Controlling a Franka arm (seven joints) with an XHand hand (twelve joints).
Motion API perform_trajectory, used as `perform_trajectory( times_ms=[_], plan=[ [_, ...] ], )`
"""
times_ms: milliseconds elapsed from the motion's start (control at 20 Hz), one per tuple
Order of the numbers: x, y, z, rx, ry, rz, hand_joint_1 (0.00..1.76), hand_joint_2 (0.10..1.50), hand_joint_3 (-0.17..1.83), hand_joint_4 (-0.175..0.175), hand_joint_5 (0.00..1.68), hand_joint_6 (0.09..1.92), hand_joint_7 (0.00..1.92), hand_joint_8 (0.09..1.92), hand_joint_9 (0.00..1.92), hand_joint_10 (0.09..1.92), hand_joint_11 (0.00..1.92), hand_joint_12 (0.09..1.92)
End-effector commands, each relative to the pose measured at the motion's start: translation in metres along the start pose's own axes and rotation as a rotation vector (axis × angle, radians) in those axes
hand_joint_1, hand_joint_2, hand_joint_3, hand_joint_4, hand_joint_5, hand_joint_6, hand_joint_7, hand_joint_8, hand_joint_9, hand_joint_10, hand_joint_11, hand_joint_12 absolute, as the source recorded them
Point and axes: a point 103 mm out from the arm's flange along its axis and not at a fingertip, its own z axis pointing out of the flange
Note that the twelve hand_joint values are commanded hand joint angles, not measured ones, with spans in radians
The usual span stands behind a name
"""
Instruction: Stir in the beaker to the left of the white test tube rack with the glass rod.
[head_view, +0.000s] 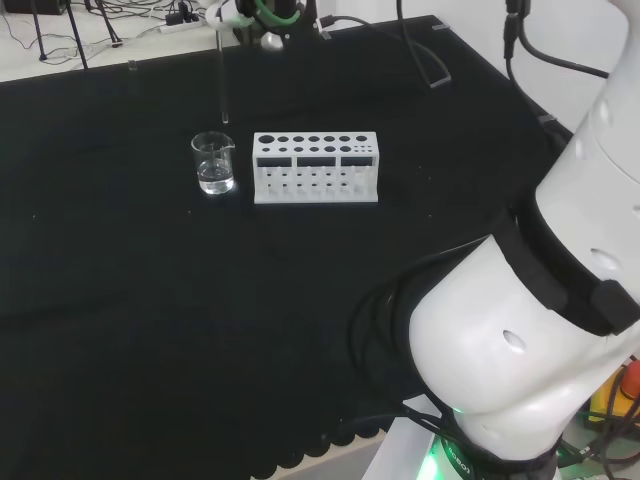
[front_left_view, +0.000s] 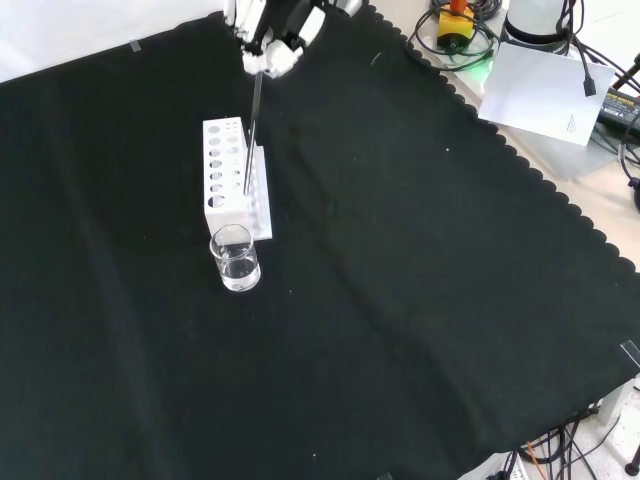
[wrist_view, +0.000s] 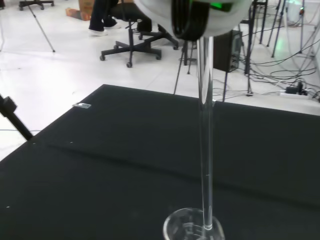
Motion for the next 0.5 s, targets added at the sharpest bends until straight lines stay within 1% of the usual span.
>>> perform_trajectory(
  times_ms=[50, 150, 350, 500],
  plan=[
    [0.018, 0.025, 0.018, -0.001, 0.041, -0.082, 1.31, 0.88, 0.33, -0.175, 1.15, 0.48, 1.19, 0.99, 1.59, 0.93, 1.40, 1.11],
    [0.019, 0.031, 0.023, -0.001, 0.043, -0.103, 1.31, 0.88, 0.32, -0.175, 1.15, 0.48, 1.20, 0.99, 1.59, 0.93, 1.40, 1.11],
    [0.018, 0.043, 0.031, -0.001, 0.046, -0.129, 1.31, 0.88, 0.32, -0.175, 1.15, 0.48, 1.20, 0.99, 1.59, 0.93, 1.40, 1.11],
    [0.015, 0.049, 0.034, -0.005, 0.048, -0.141, 1.31, 0.88, 0.32, -0.175, 1.15, 0.47, 1.20, 0.99, 1.59, 0.93, 1.40, 1.10]
  ],
)
